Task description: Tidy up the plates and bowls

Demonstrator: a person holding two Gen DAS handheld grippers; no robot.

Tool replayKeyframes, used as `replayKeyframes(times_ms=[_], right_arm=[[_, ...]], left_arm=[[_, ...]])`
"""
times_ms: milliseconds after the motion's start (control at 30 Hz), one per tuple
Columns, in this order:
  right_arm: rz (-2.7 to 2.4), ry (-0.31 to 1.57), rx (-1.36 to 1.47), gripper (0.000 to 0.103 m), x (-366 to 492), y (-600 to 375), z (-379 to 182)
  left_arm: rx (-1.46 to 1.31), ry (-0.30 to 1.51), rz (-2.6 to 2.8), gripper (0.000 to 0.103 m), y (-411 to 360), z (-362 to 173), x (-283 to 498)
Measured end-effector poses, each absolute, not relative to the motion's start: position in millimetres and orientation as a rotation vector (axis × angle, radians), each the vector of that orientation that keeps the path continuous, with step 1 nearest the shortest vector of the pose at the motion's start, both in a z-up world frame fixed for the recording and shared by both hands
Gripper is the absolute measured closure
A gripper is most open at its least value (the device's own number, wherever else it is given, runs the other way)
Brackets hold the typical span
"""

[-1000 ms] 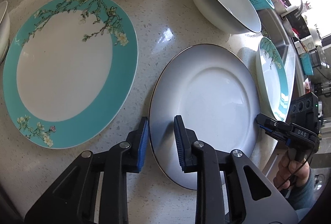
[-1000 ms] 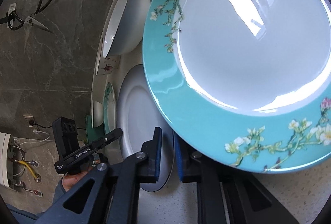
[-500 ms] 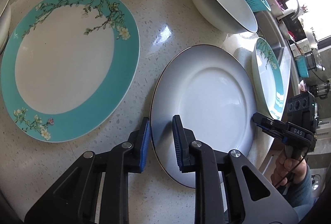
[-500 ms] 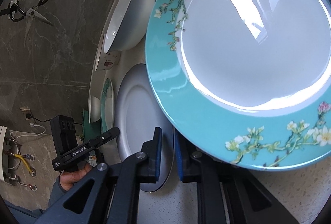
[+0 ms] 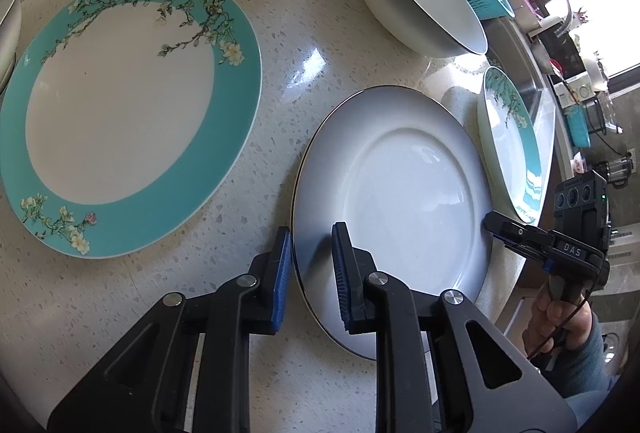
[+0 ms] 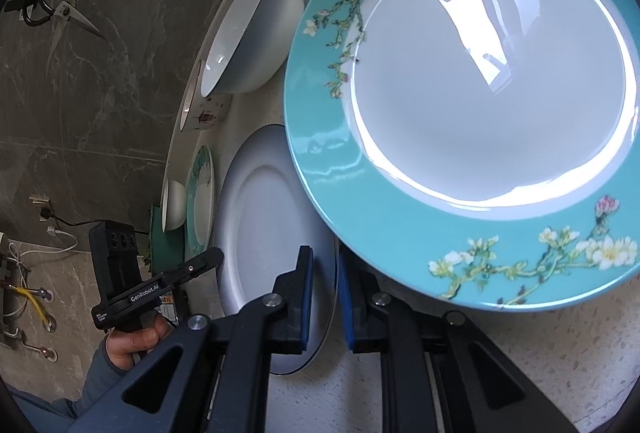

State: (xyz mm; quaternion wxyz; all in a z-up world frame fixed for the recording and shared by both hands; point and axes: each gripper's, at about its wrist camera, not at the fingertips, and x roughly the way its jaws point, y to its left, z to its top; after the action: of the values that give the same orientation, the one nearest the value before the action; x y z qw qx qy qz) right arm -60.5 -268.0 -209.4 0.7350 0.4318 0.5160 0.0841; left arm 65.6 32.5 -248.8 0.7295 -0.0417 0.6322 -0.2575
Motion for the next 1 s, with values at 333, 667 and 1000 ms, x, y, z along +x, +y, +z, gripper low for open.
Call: replayKeyframes(times_ms=[333, 667, 1000], right_arm=[[0.201, 1.122, 0.895, 0.086, -64.0, -263.3, -206.9], [0.223, 1.098, 0.859, 0.086, -63.2, -260.3, -203.4], [0.238, 1.090, 0.805, 0.085, -64.1, -252.6, -191.6]], left_arm=[[-0.086, 1.371, -0.578, 0.086, 34.1, -246.3, 63.4], [-0.089, 1.334, -0.581, 0.086, 41.5, -241.0, 55.4], [-0.077, 1.281, -0.572, 0.086, 51.0, -224.4, 42.5]])
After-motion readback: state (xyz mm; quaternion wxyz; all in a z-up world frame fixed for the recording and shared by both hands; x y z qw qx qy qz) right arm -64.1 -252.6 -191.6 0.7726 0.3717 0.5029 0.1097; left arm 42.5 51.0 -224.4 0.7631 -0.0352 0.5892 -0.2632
